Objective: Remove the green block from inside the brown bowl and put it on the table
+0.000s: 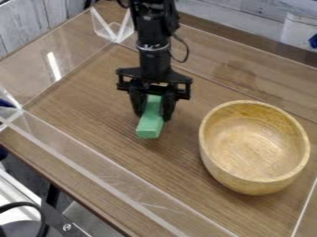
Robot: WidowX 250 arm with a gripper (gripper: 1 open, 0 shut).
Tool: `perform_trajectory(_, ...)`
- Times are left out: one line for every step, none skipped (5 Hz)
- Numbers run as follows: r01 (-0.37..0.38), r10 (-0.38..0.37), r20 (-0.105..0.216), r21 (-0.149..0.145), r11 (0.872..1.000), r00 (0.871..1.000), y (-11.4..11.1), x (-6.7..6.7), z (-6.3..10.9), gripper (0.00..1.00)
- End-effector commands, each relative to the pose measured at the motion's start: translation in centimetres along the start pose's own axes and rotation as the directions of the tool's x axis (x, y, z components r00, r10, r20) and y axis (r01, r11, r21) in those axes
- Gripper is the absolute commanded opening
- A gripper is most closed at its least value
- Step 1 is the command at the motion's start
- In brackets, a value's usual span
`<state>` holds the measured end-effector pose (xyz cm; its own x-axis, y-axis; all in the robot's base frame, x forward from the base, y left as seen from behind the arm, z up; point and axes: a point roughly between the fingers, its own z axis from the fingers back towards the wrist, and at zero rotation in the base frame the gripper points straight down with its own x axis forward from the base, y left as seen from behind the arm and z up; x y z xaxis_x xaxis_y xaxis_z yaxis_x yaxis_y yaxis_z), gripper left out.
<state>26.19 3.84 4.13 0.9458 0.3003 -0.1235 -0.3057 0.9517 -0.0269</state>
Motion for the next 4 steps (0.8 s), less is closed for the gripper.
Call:
perform_trajectory(0.014, -0.014, 0.056, -0.009, 1.0, 0.998, -0.52, 1.2, 1.46, 0.0)
perform_trajectory(0.021, -0.02, 0.059, -0.014, 1.0, 0.998, -0.74, 1.2, 1.81, 0.0)
perform_trajectory(0.028, -0.026, 0.062, -0.018, 0.999, 0.998, -0.93, 1.21, 2.14, 0.0)
perform_trajectory(0.039, -0.037, 0.065, -0.02, 0.999, 0.997, -1.06, 1.09, 2.26, 0.0)
